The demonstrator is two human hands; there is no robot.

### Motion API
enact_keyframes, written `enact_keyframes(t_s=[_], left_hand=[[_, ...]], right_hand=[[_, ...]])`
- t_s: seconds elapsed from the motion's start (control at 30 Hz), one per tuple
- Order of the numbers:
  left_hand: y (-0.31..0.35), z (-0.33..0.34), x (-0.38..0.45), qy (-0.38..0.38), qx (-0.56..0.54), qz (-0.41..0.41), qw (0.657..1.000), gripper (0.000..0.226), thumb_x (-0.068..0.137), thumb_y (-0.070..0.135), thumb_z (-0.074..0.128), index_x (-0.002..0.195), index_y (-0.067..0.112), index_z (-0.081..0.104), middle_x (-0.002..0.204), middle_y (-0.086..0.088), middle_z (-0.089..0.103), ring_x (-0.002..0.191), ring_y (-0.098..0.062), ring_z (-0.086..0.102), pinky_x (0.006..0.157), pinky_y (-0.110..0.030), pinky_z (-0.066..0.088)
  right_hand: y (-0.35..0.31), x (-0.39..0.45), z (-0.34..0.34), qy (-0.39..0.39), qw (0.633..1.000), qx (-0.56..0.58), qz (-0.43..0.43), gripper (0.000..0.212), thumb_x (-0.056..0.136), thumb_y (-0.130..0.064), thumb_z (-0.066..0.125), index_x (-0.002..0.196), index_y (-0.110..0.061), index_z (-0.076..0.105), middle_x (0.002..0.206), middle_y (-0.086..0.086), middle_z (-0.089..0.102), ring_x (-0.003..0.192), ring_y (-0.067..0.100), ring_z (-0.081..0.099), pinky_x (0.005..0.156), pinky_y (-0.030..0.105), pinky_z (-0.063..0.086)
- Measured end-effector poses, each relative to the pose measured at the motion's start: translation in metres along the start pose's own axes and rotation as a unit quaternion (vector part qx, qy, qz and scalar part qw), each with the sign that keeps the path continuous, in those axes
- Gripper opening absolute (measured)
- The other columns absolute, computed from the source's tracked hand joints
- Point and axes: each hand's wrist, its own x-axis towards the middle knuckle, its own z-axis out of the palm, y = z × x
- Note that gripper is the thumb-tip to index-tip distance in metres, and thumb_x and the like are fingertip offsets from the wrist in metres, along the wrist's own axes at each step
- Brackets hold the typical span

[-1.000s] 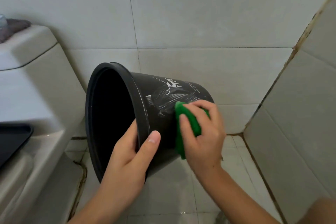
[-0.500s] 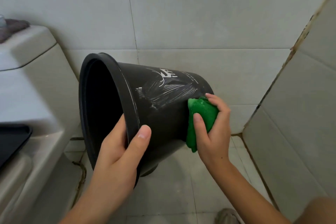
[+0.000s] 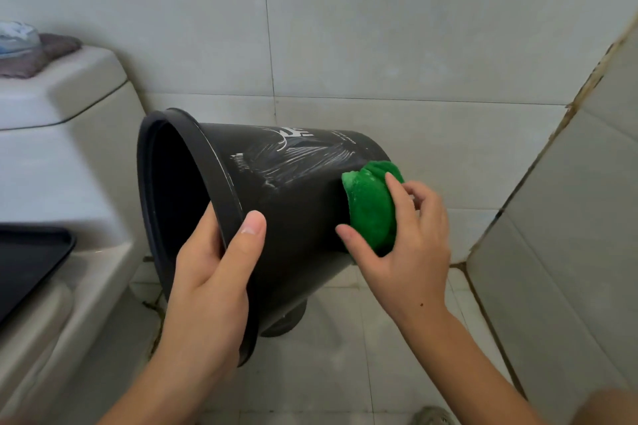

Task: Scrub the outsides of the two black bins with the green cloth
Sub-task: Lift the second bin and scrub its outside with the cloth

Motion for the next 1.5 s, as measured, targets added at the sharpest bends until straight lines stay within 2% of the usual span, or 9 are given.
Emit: enact_keyframes(t_s=[0.17, 0.4, 0.63, 0.8, 0.93, 1.07, 1.2, 1.33, 1.5], left_hand=[[0.001, -0.005, -0.001, -0.011, 0.023, 0.006, 1.0, 0.032, 0.088, 0.026, 0.05, 0.097, 0.046, 0.074, 0.111, 0.01, 0.075, 0.108, -0.008, 0.068, 0.086, -0.018, 0.053], [0.001, -0.006, 0.003, 0.036, 0.033, -0.027, 0.998, 0.025, 0.088, 0.03, 0.056, 0.095, 0.046, 0.074, 0.11, 0.012, 0.075, 0.108, -0.008, 0.069, 0.093, -0.034, 0.05], [0.006, -0.002, 0.01, 0.055, 0.001, -0.076, 0.996, 0.018, 0.085, 0.032, 0.064, 0.099, 0.034, 0.074, 0.109, 0.007, 0.076, 0.105, -0.014, 0.071, 0.097, -0.043, 0.049], [0.007, -0.001, 0.007, 0.048, -0.003, -0.082, 0.995, 0.028, 0.081, 0.033, 0.059, 0.105, 0.029, 0.072, 0.109, 0.006, 0.076, 0.105, -0.015, 0.071, 0.094, -0.04, 0.05], [0.011, -0.004, 0.006, 0.055, -0.018, -0.088, 0.994, 0.028, 0.077, 0.035, 0.054, 0.09, 0.037, 0.078, 0.106, 0.005, 0.077, 0.101, -0.016, 0.073, 0.088, -0.039, 0.055], [0.017, -0.007, 0.006, 0.066, -0.045, -0.107, 0.991, 0.026, 0.074, 0.034, 0.054, 0.082, 0.036, 0.079, 0.098, 0.002, 0.078, 0.089, -0.017, 0.076, 0.065, -0.036, 0.06], [0.026, -0.007, 0.005, 0.063, -0.066, -0.112, 0.989, 0.027, 0.073, 0.032, 0.053, 0.075, 0.033, 0.08, 0.092, 0.0, 0.079, 0.081, -0.017, 0.077, 0.054, -0.025, 0.058], [0.028, -0.009, 0.006, 0.067, -0.064, -0.105, 0.99, 0.028, 0.074, 0.03, 0.053, 0.076, 0.032, 0.08, 0.09, -0.001, 0.079, 0.079, -0.018, 0.077, 0.051, -0.027, 0.058], [0.029, -0.013, 0.006, 0.066, -0.05, -0.101, 0.991, 0.028, 0.075, 0.032, 0.053, 0.08, 0.035, 0.08, 0.097, 0.0, 0.079, 0.088, -0.018, 0.076, 0.065, -0.029, 0.061]], right_hand=[[0.002, 0.0, -0.003, -0.048, 0.997, 0.033, 0.044, 0.075, 0.077, -0.062, 0.06, 0.134, -0.014, 0.048, 0.126, 0.004, 0.051, 0.111, 0.014, 0.047, 0.091, 0.02, 0.035], [0.003, 0.016, -0.023, -0.023, 0.97, 0.195, 0.14, 0.048, 0.082, -0.009, 0.074, 0.116, -0.034, 0.051, 0.101, -0.025, 0.055, 0.089, -0.014, 0.055, 0.076, 0.003, 0.041], [-0.014, 0.042, -0.05, -0.086, 0.778, 0.557, 0.278, 0.02, 0.079, -0.008, 0.061, 0.097, -0.014, 0.067, 0.089, 0.001, 0.072, 0.084, 0.017, 0.069, 0.066, 0.027, 0.056], [0.003, 0.03, -0.027, -0.112, 0.878, 0.377, 0.274, 0.021, 0.084, -0.012, 0.057, 0.099, -0.022, 0.069, 0.085, -0.008, 0.071, 0.083, 0.01, 0.066, 0.07, 0.029, 0.052], [0.008, 0.022, -0.02, -0.057, 0.94, 0.249, 0.224, 0.046, 0.091, -0.011, 0.056, 0.135, -0.025, 0.053, 0.11, -0.023, 0.056, 0.102, -0.013, 0.052, 0.087, 0.01, 0.041], [0.003, 0.018, -0.016, 0.005, 0.954, 0.225, 0.198, 0.04, 0.095, -0.02, 0.054, 0.134, -0.027, 0.05, 0.121, -0.016, 0.057, 0.116, 0.0, 0.053, 0.096, 0.025, 0.046], [0.006, 0.021, -0.017, 0.03, 0.974, 0.165, 0.151, 0.05, 0.09, -0.047, 0.045, 0.129, -0.021, 0.059, 0.11, -0.022, 0.057, 0.105, -0.004, 0.053, 0.086, 0.008, 0.038], [0.012, 0.028, -0.018, 0.021, 0.969, 0.194, 0.152, 0.031, 0.094, -0.028, 0.062, 0.124, -0.023, 0.063, 0.101, -0.021, 0.05, 0.093, -0.012, 0.052, 0.078, 0.0, 0.037], [0.021, 0.046, -0.024, 0.009, 0.922, 0.3, 0.243, 0.028, 0.093, -0.009, 0.063, 0.089, -0.036, 0.068, 0.086, -0.009, 0.069, 0.076, 0.003, 0.064, 0.067, 0.018, 0.051]])
